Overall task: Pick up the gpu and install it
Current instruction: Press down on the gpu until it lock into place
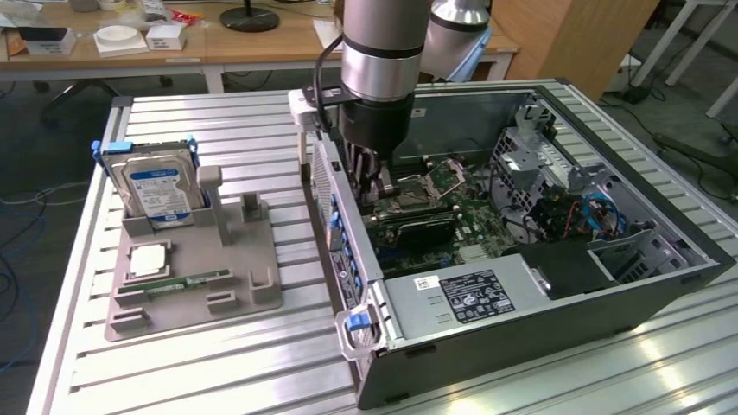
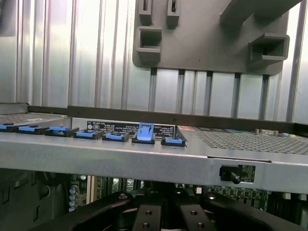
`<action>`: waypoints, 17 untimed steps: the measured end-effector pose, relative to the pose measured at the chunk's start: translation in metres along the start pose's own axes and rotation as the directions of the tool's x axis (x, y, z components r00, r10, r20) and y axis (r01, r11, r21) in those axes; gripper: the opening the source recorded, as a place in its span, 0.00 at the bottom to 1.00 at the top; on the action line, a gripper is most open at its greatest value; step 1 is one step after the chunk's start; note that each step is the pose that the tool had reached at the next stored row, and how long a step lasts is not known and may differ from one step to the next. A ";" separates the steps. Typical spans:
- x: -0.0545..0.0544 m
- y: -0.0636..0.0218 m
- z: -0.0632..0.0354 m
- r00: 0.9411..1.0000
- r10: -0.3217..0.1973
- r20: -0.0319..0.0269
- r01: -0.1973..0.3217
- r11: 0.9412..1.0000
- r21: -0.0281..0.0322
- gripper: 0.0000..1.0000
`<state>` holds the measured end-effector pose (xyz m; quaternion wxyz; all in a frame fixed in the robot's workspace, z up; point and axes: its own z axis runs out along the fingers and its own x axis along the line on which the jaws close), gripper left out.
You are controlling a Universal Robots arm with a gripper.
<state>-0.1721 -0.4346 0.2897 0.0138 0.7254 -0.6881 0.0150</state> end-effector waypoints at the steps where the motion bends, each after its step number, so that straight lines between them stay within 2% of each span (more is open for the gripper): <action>1: 0.000 0.0000 0.0000 1.000 0.000 0.000 0.000 1.000 0.000 0.10; 17: 0.001 0.0045 0.0001 1.000 0.000 0.000 0.000 1.000 -0.003 0.10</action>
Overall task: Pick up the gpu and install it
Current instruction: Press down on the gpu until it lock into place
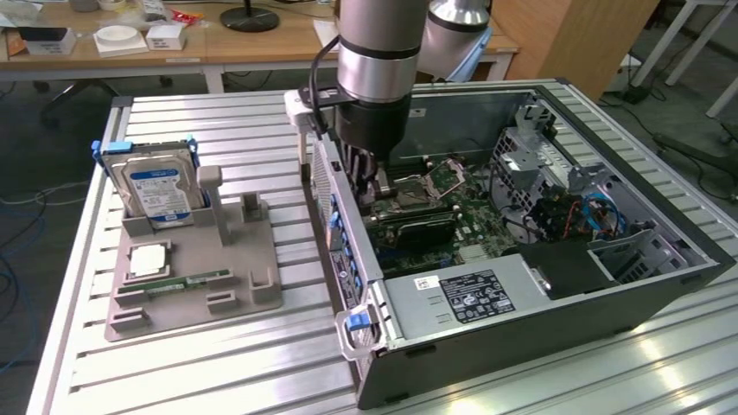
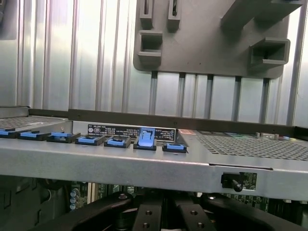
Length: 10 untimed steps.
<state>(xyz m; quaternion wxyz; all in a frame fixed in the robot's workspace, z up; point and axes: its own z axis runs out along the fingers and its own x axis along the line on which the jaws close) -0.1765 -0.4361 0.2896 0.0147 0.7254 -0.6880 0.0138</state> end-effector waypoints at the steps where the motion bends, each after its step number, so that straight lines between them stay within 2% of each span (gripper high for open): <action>1: 0.001 0.0000 0.0000 1.000 0.000 0.000 0.000 1.000 0.000 0.10; 8: 0.003 0.0003 0.0001 1.000 0.000 0.000 0.000 1.000 0.000 0.10; 10: 0.001 0.0005 0.0000 1.000 0.000 -0.005 0.000 1.000 0.000 0.10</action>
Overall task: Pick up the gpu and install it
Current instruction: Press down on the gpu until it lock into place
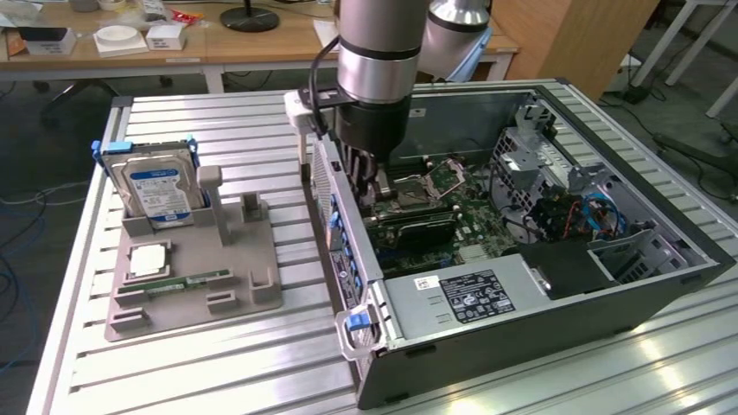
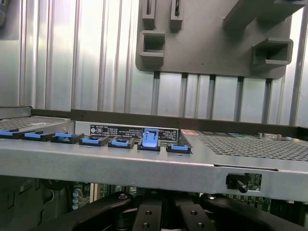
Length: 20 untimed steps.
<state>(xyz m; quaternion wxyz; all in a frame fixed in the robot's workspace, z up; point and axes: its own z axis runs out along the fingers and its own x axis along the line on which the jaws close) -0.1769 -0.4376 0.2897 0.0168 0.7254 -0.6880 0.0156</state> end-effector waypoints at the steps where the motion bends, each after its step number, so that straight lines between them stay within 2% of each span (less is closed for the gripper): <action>1: -0.001 0.0000 0.0000 1.000 0.000 -0.003 0.000 1.000 0.000 0.10; 3: -0.002 0.0001 0.0000 1.000 0.000 -0.009 0.000 1.000 0.000 0.10; 5: -0.002 0.0002 0.0000 1.000 0.000 -0.010 0.000 1.000 0.000 0.10; 16: -0.003 0.0003 0.0092 1.000 0.000 -0.010 0.000 1.000 -0.001 0.10; 20: -0.003 -0.0013 0.0083 1.000 0.000 -0.009 0.000 1.000 -0.003 0.10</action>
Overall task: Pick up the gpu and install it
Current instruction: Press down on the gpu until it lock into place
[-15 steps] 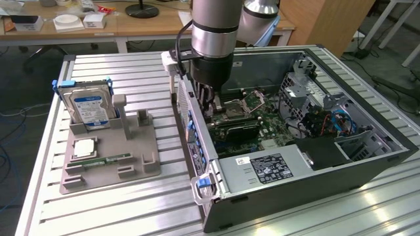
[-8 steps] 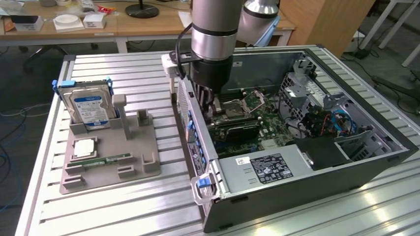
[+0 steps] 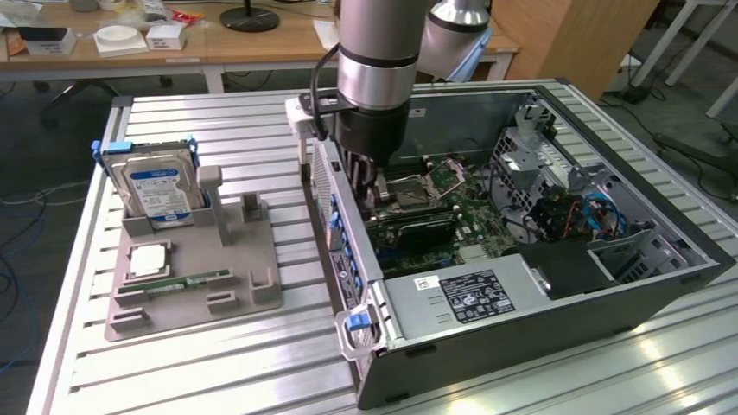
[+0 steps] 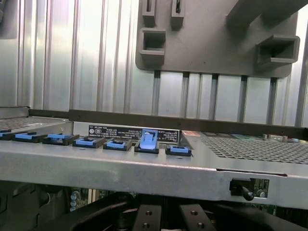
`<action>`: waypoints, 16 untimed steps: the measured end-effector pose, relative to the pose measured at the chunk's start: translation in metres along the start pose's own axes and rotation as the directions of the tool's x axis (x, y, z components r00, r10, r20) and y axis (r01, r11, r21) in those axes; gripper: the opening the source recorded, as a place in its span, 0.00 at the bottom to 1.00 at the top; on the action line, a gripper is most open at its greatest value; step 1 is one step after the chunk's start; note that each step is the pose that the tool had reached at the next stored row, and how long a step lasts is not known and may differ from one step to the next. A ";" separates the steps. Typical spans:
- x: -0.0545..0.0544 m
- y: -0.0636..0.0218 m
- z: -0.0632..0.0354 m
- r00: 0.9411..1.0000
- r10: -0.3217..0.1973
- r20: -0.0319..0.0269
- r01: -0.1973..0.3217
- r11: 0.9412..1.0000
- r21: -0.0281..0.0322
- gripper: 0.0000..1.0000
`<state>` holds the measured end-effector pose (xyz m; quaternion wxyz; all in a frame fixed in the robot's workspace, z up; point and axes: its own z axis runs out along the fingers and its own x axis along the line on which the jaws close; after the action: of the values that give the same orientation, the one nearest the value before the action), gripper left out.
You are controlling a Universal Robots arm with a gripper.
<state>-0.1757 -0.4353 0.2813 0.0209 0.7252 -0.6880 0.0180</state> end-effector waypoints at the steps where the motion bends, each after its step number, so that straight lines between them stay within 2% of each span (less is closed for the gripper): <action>1: 0.000 -0.0002 -0.0010 1.000 0.000 0.000 0.000 1.000 -0.001 0.10; 6: 0.000 -0.0009 -0.0072 1.000 0.000 -0.001 0.000 1.000 -0.002 0.10; 16: 0.002 -0.0036 -0.0246 1.000 0.000 -0.001 0.000 1.000 -0.002 0.10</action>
<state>-0.1720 -0.4353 0.3059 0.0218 0.7252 -0.6880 0.0176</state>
